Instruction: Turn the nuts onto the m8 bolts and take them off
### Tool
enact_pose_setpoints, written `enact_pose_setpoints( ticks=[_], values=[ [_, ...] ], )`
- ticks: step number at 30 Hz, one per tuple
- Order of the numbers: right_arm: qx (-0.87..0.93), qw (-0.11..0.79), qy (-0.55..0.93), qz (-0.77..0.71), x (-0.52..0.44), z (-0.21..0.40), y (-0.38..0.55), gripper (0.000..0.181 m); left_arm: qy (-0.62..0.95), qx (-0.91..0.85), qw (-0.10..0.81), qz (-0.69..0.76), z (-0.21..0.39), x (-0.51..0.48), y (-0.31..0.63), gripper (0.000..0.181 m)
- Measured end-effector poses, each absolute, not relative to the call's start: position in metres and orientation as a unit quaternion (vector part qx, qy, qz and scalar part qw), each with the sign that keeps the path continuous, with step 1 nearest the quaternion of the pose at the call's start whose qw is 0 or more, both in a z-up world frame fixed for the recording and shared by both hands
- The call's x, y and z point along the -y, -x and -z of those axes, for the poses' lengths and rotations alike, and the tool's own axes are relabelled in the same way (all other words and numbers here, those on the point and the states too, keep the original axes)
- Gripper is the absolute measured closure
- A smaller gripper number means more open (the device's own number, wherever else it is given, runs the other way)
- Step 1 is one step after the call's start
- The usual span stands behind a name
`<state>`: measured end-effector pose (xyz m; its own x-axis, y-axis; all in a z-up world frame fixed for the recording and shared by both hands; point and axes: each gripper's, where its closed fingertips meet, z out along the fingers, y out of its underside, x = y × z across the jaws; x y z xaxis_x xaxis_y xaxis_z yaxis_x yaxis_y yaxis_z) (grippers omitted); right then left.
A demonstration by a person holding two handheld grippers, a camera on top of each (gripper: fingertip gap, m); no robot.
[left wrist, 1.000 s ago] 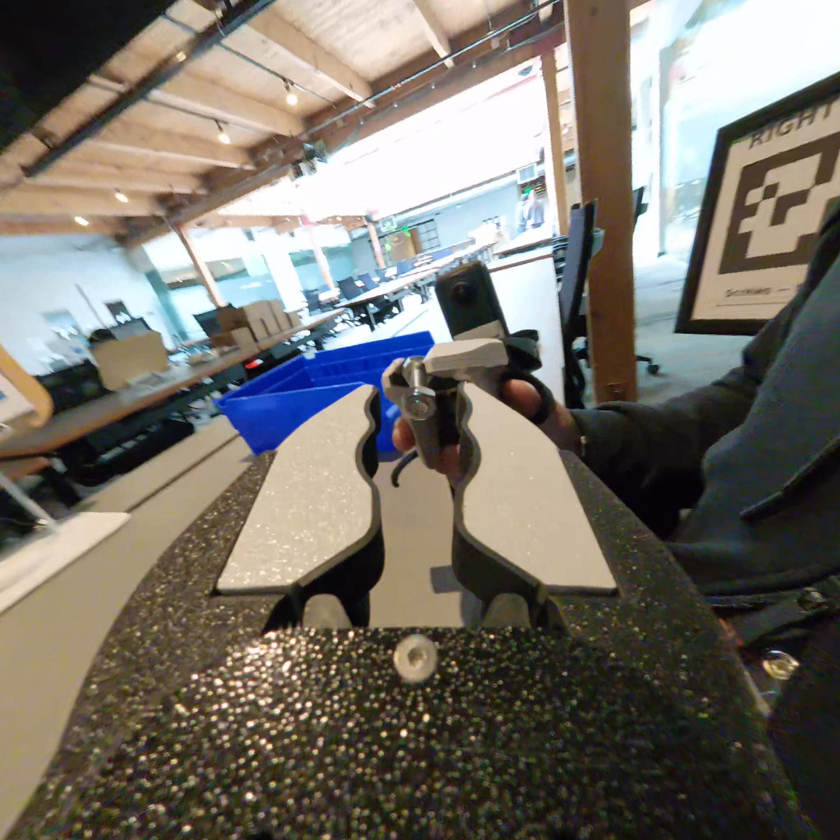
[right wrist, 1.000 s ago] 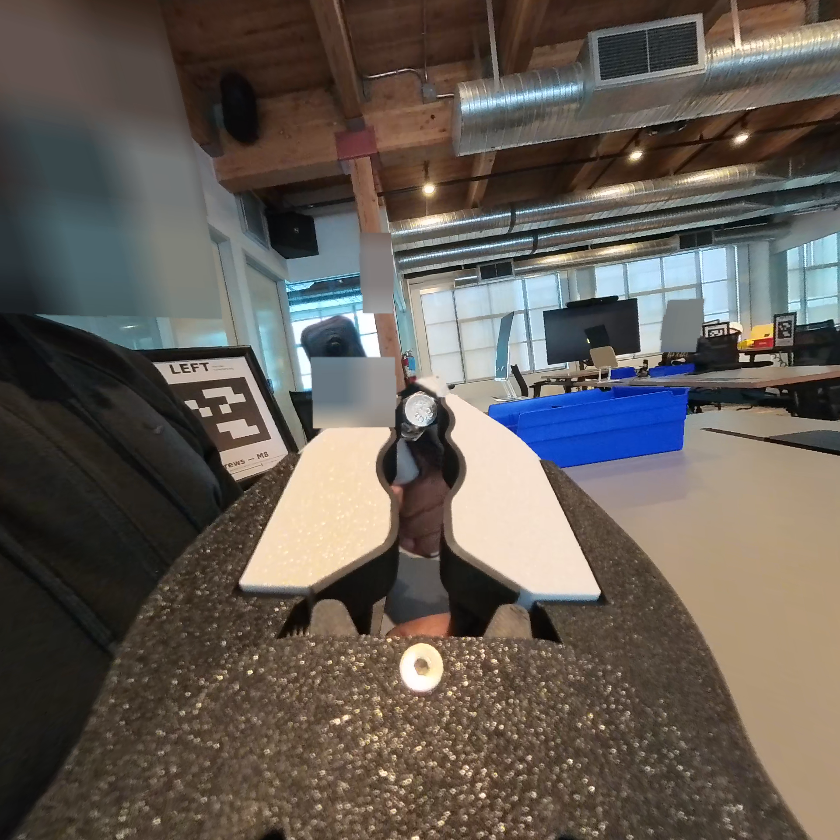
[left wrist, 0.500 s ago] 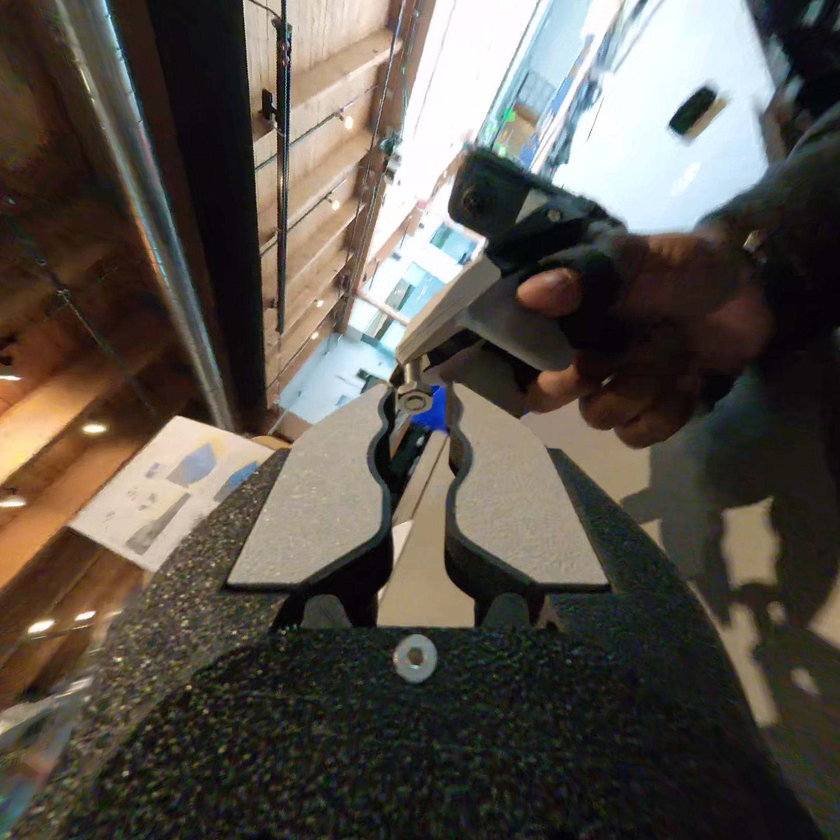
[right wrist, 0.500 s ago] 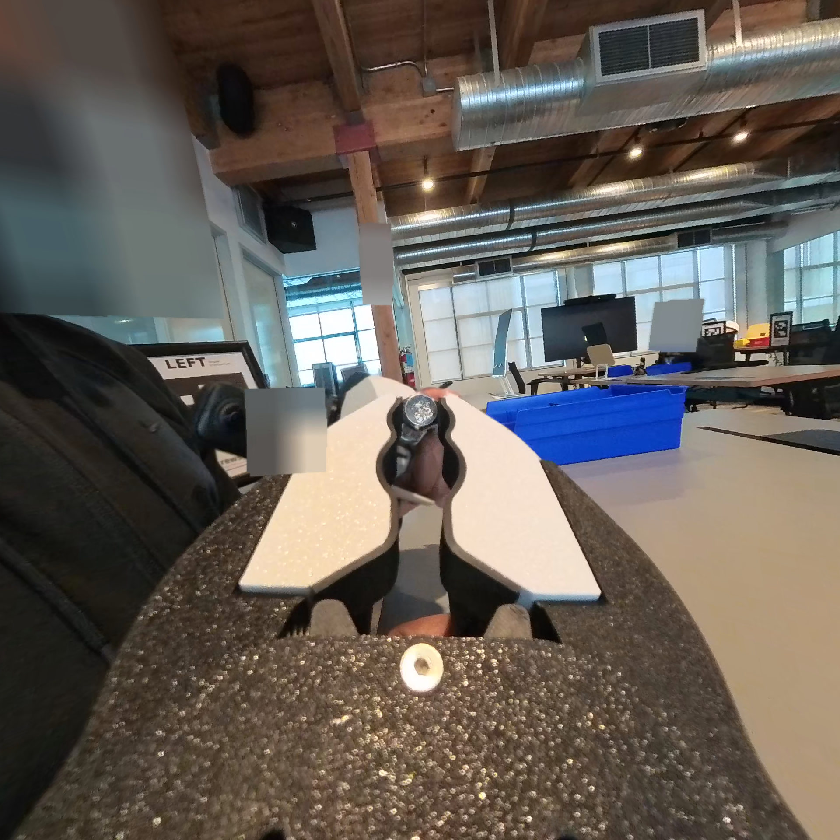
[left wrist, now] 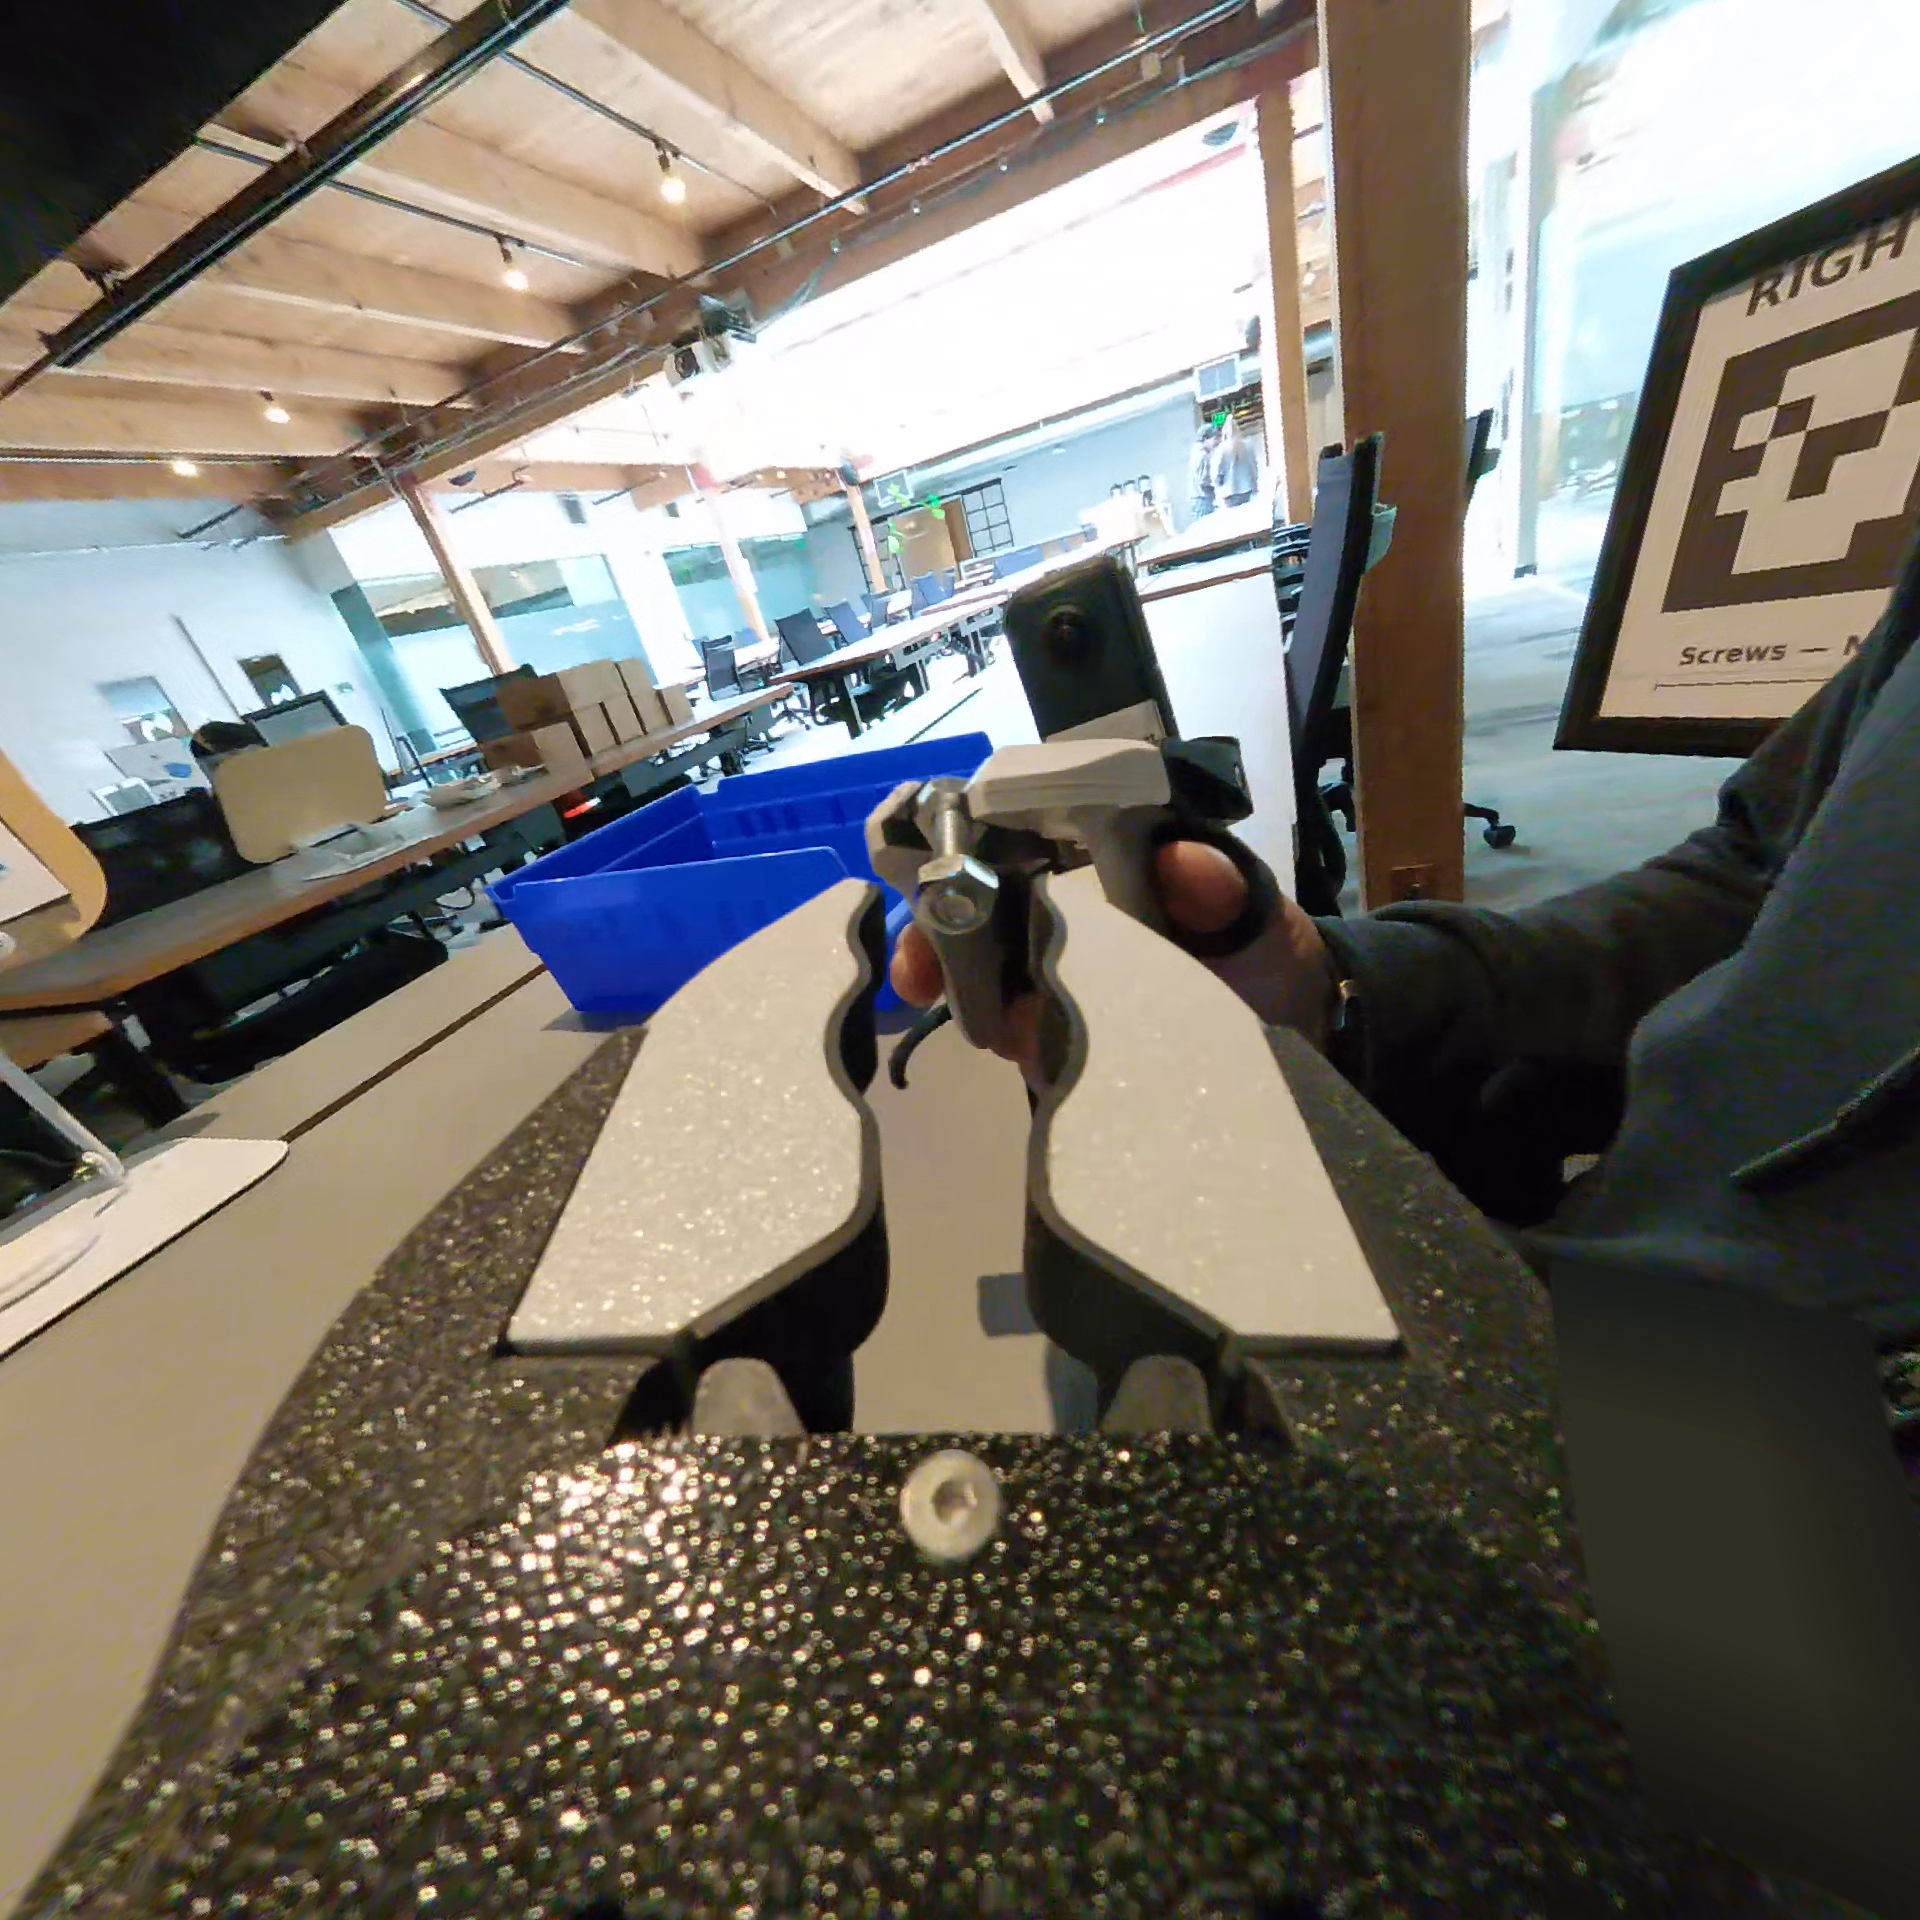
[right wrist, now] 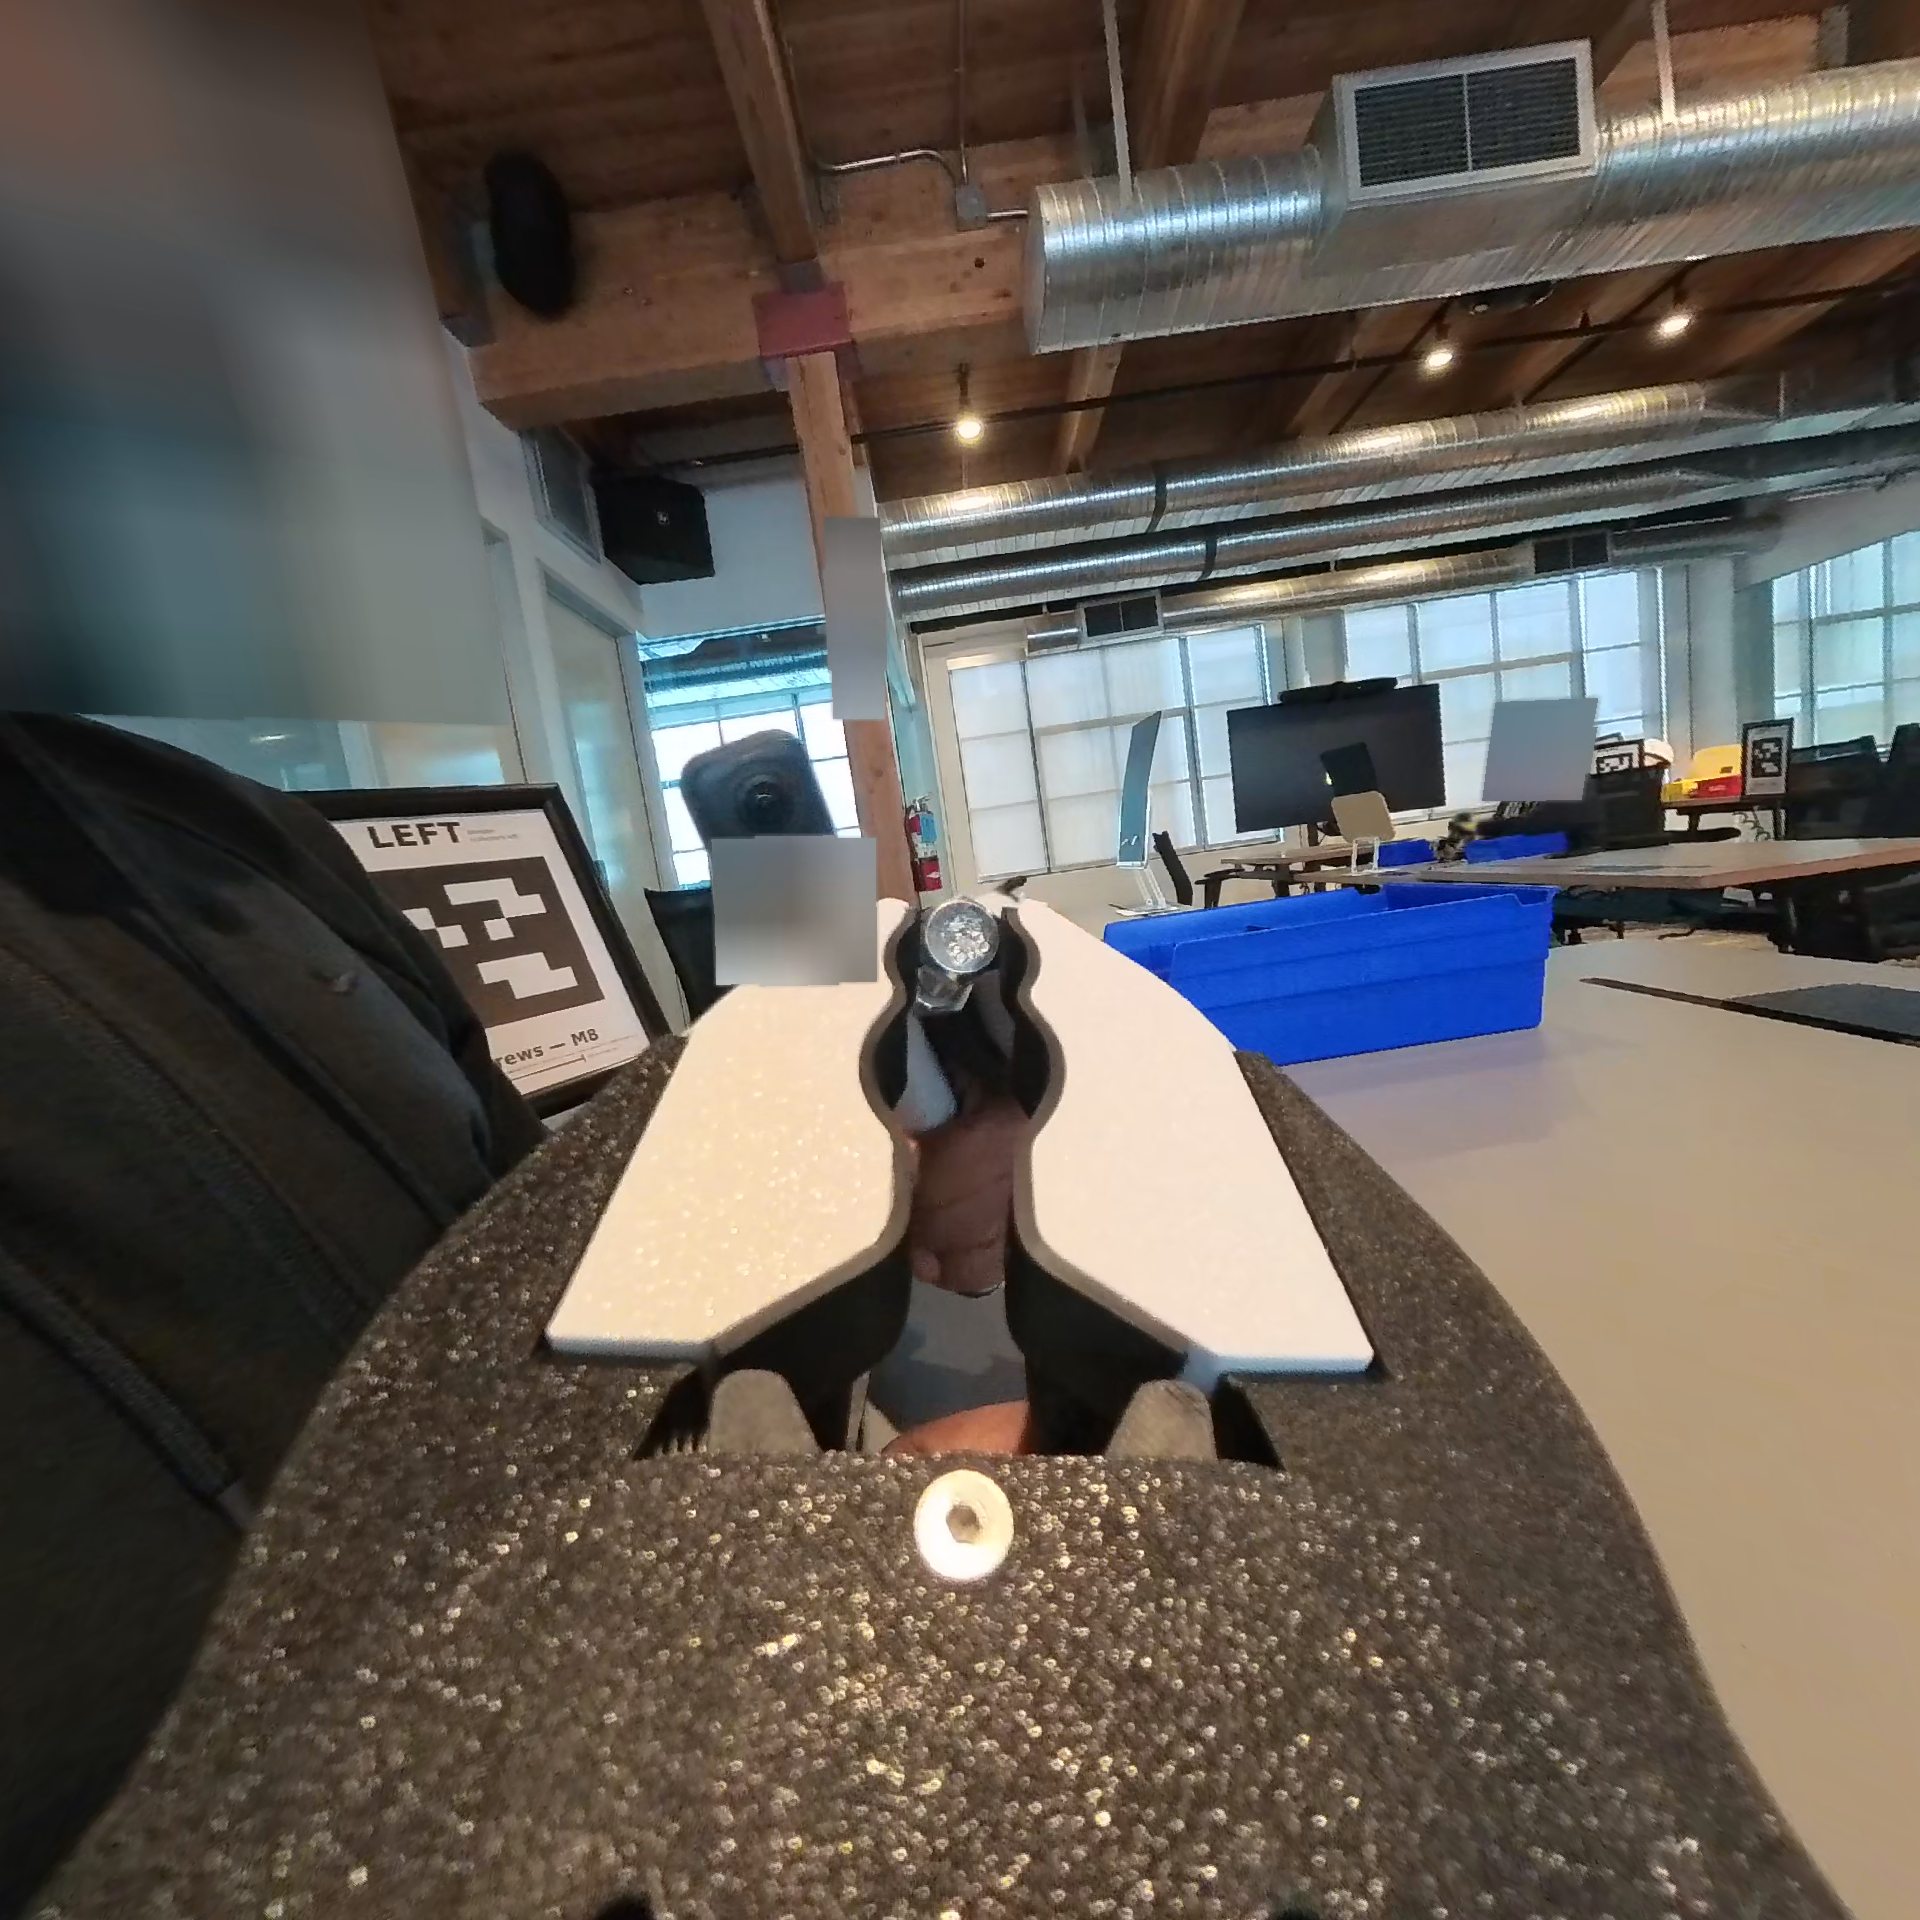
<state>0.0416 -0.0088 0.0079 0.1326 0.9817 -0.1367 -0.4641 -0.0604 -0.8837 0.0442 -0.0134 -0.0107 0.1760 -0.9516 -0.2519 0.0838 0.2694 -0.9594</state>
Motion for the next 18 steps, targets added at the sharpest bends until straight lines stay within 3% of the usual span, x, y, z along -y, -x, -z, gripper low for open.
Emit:
enact_pose_setpoints(
  ticks=[4, 10, 12, 18],
  values=[
    [0.301, 0.616, 0.430, -0.587, 0.010, -0.008, -0.041, 0.167, 0.416, -0.509, 0.671, 0.344, 0.010, 0.012, -0.044, 0.167],
    [0.306, 0.615, 0.435, -0.582, 0.009, -0.006, -0.039, 0.167, 0.245, -0.574, 0.781, -0.031, 0.010, 0.008, -0.040, 0.167],
    [0.304, 0.616, 0.432, -0.584, 0.009, -0.007, -0.040, 0.167, 0.253, -0.562, 0.788, 0.007, 0.008, 0.011, -0.039, 0.164],
    [0.297, 0.616, 0.429, -0.590, 0.007, -0.009, -0.041, 0.167, 0.365, -0.488, 0.734, 0.298, -0.005, 0.014, -0.034, 0.150]
  ],
)
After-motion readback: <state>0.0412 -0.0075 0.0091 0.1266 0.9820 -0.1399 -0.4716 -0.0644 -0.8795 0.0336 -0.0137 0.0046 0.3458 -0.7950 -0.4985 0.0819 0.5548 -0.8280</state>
